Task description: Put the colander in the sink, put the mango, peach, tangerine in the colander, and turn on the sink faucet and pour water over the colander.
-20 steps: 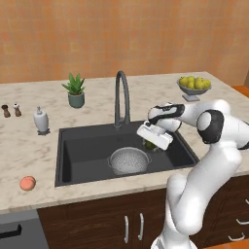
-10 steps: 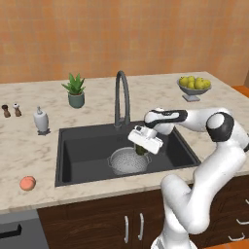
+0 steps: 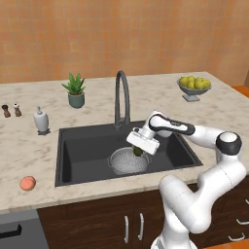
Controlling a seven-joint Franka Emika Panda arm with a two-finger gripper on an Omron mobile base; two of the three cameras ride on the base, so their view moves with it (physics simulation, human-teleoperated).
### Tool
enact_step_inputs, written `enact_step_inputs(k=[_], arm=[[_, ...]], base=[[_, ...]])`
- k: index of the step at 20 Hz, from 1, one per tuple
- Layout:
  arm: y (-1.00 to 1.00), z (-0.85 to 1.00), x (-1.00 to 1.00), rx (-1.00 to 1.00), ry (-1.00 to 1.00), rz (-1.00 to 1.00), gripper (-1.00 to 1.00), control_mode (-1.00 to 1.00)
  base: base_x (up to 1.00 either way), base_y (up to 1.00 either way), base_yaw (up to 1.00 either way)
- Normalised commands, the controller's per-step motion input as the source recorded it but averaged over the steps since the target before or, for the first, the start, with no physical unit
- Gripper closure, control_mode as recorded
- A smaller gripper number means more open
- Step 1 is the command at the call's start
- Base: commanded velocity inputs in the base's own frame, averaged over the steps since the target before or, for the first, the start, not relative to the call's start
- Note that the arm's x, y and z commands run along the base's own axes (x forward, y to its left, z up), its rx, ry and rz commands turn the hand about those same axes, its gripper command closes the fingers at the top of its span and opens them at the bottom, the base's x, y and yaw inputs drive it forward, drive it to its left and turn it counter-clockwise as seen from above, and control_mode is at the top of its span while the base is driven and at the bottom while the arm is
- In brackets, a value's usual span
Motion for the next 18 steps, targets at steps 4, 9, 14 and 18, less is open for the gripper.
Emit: enact_step_inputs(k=[4,9,14,18], arm=[[0.01,-0.22,-0.21,-0.03,0.0,-0.15,1.0,-1.0],[0.04,-0.3,-0.14,-0.12,-0.03,-0.15,1.0,-1.0],[0.02,-0.27,-0.03,-0.17,-0.07,-0.14,1.0,-1.0],[0.0,-0.08,0.0,-0.16,-0.02,-0.14,1.0,-1.0]], base=[[0.0,0.0,0.0],[0.0,0.0,0.0],[0.0,0.0,0.0],[0.0,0.0,0.0]])
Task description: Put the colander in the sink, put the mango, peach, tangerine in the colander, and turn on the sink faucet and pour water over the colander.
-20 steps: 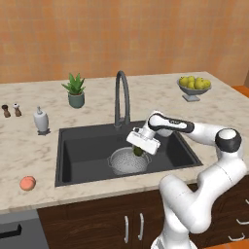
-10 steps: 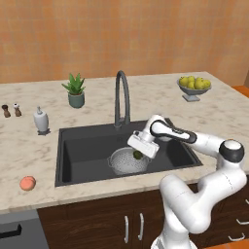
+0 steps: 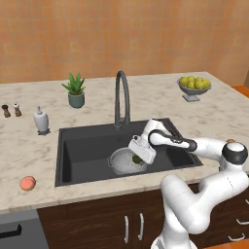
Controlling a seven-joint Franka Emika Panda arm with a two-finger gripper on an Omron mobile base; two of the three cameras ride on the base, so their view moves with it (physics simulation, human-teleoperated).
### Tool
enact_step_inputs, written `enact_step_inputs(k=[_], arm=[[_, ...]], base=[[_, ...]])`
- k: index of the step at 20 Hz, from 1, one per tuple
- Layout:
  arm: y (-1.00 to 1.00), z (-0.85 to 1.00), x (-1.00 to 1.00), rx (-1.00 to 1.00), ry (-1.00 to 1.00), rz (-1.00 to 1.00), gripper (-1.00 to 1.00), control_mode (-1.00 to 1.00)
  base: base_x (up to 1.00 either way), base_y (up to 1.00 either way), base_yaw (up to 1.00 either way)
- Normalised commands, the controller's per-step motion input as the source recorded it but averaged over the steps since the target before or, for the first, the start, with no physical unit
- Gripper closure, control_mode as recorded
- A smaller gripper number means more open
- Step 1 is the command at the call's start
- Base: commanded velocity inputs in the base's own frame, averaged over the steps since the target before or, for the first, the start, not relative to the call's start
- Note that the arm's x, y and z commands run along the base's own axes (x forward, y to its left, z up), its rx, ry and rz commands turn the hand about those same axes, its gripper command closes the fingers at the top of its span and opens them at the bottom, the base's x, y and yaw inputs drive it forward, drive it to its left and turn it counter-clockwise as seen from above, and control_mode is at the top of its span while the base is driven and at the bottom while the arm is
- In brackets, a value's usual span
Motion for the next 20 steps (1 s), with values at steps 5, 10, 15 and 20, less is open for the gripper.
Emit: enact_step_inputs(k=[5,10,15,20], arm=[[0.0,-0.09,0.09,-0.15,0.0,-0.1,1.0,-1.0],[0.0,-0.08,0.16,-0.14,0.0,-0.06,1.0,-1.0],[0.0,-0.07,0.18,-0.14,0.0,-0.06,-1.0,-1.0],[0.0,-0.09,0.11,-0.15,0.0,-0.05,-1.0,-1.0]], base=[[0.0,0.0,0.0],[0.0,0.0,0.0],[0.0,0.0,0.0],[0.0,0.0,0.0]])
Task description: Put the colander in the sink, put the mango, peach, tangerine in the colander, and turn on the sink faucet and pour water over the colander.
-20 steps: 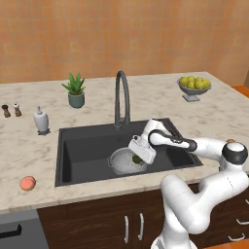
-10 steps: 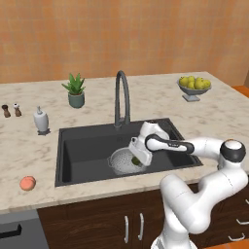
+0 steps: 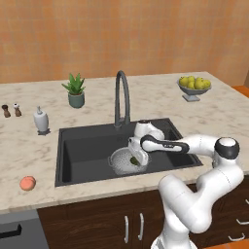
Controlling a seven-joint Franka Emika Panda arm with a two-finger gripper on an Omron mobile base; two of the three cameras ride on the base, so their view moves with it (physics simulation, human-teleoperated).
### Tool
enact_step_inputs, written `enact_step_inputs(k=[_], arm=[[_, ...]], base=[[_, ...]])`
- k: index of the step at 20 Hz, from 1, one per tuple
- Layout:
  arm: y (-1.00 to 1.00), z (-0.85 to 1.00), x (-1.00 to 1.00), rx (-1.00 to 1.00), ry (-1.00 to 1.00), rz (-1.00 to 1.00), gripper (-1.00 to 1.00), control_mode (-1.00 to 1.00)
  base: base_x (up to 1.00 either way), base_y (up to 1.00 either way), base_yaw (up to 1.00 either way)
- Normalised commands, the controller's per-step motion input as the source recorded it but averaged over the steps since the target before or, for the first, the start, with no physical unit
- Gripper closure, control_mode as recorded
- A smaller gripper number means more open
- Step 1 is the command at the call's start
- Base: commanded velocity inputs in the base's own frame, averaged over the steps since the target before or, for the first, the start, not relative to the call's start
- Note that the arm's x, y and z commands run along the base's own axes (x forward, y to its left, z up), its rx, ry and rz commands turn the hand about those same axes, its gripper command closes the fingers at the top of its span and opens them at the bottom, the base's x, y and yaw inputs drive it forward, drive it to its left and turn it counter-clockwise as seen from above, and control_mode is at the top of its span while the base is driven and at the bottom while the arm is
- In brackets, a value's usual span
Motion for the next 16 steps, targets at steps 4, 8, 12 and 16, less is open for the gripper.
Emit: enact_step_inputs(k=[4,8,12,16], arm=[[-0.02,-0.1,0.09,-0.15,0.0,-0.03,-1.0,-1.0],[0.0,0.0,0.04,-0.11,-0.01,-0.02,-1.0,-1.0],[0.0,0.3,-0.16,-0.01,-0.02,0.0,-1.0,-1.0],[-0.02,0.38,-0.38,0.0,-0.02,0.0,-1.0,-1.0]], base=[[0.0,0.0,0.0],[0.0,0.0,0.0],[0.0,0.0,0.0],[0.0,0.0,0.0]])
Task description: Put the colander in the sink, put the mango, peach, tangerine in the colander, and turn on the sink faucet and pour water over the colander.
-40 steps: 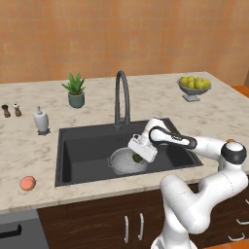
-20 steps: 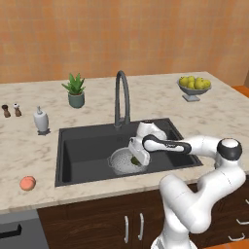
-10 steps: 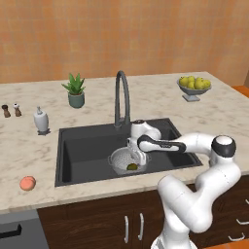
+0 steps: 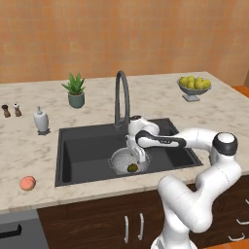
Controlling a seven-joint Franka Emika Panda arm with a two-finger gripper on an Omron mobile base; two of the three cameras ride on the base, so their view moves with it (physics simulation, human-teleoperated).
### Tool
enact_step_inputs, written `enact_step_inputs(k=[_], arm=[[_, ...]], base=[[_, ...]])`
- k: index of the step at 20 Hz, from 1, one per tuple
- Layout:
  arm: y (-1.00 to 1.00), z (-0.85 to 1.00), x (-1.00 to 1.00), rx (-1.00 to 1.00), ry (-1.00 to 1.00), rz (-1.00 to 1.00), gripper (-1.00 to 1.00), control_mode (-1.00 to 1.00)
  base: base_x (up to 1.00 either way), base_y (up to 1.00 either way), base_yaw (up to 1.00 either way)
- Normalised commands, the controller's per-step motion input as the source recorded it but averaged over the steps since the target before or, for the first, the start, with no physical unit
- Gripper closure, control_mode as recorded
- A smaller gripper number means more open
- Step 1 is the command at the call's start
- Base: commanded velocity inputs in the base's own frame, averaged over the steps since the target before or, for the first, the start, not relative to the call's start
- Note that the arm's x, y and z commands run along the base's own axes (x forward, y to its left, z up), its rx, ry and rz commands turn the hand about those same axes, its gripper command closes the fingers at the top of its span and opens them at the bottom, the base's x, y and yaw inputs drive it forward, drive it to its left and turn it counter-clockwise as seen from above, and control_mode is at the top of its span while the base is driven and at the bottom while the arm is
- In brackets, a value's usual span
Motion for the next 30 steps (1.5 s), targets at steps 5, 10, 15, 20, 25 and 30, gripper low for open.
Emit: enact_step_inputs(k=[5,10,15,20,25,30], arm=[[-0.15,0.46,-0.31,0.0,-0.02,0.0,-1.0,-1.0],[-0.33,0.39,-0.3,0.0,-0.03,0.0,-1.0,-1.0],[-0.34,0.45,-0.29,0.0,-0.11,0.0,-1.0,-1.0],[-0.32,0.51,-0.34,0.0,-0.12,0.0,-1.0,-1.0],[-0.33,0.48,-0.38,0.0,-0.11,-0.27,-1.0,-1.0],[-0.34,0.32,-0.38,0.0,-0.07,-0.56,-1.0,-1.0]], base=[[0.0,0.0,0.0],[0.0,0.0,0.0],[0.0,0.0,0.0],[0.0,0.0,0.0],[0.0,0.0,0.0],[0.0,0.0,0.0]])
